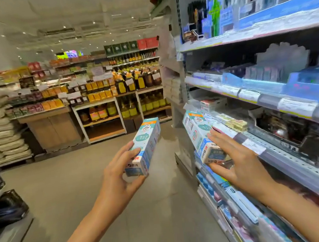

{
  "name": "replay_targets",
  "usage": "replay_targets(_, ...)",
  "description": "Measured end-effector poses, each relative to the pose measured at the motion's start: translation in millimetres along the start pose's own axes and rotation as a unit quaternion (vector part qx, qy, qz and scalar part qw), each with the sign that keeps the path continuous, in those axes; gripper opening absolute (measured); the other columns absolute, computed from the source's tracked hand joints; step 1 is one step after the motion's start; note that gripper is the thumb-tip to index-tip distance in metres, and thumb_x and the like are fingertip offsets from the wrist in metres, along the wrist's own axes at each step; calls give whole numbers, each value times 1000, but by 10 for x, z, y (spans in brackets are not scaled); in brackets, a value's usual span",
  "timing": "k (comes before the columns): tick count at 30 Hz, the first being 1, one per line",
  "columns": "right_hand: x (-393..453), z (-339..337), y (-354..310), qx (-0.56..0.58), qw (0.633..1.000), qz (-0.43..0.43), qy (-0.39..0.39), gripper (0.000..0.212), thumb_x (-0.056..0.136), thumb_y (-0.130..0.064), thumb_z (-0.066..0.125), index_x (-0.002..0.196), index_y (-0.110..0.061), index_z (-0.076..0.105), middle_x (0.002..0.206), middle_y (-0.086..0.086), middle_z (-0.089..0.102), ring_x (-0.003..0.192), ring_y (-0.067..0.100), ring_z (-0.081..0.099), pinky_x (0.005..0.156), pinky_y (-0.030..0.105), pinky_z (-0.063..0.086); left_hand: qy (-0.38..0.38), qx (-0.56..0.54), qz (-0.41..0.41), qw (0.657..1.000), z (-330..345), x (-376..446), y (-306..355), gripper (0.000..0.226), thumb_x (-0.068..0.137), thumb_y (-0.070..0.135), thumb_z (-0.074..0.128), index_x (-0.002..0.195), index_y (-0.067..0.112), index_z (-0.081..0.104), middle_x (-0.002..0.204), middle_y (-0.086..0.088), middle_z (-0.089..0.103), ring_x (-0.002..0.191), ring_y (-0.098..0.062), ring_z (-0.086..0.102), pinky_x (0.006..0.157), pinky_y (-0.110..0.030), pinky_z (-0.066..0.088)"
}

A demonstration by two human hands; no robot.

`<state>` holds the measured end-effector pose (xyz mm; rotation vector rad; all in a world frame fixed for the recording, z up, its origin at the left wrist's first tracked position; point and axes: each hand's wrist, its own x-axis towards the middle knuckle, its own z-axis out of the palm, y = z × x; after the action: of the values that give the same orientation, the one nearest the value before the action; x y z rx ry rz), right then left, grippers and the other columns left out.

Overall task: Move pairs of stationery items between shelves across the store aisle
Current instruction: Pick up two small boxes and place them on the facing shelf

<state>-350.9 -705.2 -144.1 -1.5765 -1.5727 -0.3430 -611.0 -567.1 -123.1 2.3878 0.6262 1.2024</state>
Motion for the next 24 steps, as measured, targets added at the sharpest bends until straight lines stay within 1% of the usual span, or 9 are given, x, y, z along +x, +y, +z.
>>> replay_targets(2,201,243,92,-14,1000,15,-3,66,69,-27,69,131,-14,50,137,-4,44,125,3,39,106,5,20,-15,-5,6,1000,-60,298,-353,56,66,25,75,107,55,51,135,19,43,124,6,43,80,-1,41)
replay_targets(3,287,354,137,-16,1000,26,-3,66,69,-27,69,131,-15,49,137,-3,45,125,4,40,106,5,21,-17,-2,7,1000,-62,449,-523,59,66,21,78,107,54,51,136,15,45,123,1,44,80,-2,42)
replay_targets(6,516,652,305,-19,999,50,10,63,72,-36,62,130,-16,50,135,-3,46,123,0,40,104,2,22,-29,10,7,1000,41,881,-978,58,67,12,79,110,40,53,138,5,46,124,-7,46,80,-6,46)
replay_targets(10,808,990,657,-39,996,80,11,62,73,-43,55,132,-30,42,137,-5,47,126,6,42,105,13,28,-43,-16,33,998,330,1454,-1519,56,67,16,80,112,36,54,135,9,46,124,10,39,83,-10,48)
replay_targets(12,957,1134,880,-52,994,98,7,64,73,-45,55,133,-36,35,138,-6,45,127,5,40,105,11,27,-47,-22,49,997,514,1746,-1778,56,67,16,79,112,35,54,134,11,45,121,19,35,80,-6,45)
replay_targets(15,1169,1366,1261,-69,992,103,2,62,74,-45,56,132,-39,35,140,-9,43,130,-1,36,105,6,25,-55,-34,58,996,824,2174,-2141,58,68,12,79,112,38,53,133,14,44,120,21,34,77,-2,44)
replay_targets(18,1456,1531,1655,-82,991,102,-1,62,75,-45,54,133,-42,33,142,-39,26,130,-19,23,105,2,21,-69,-36,73,994,1128,2627,-2456,57,69,14,78,112,39,51,133,17,43,118,23,32,78,2,40)
replay_targets(20,1637,1629,1890,-90,991,98,0,62,75,-45,53,133,-45,31,141,-47,13,129,-23,20,105,3,23,-80,-45,79,993,1311,2927,-2655,55,69,20,79,112,42,51,132,24,41,119,23,32,79,-3,44)
replay_targets(24,1957,1790,2247,-107,988,114,7,71,76,-43,58,138,-50,23,144,-45,11,130,-8,28,101,13,31,-102,-63,95,988,1681,3447,-3029,50,66,41,70,110,54,49,134,32,39,122,16,36,85,-32,50)
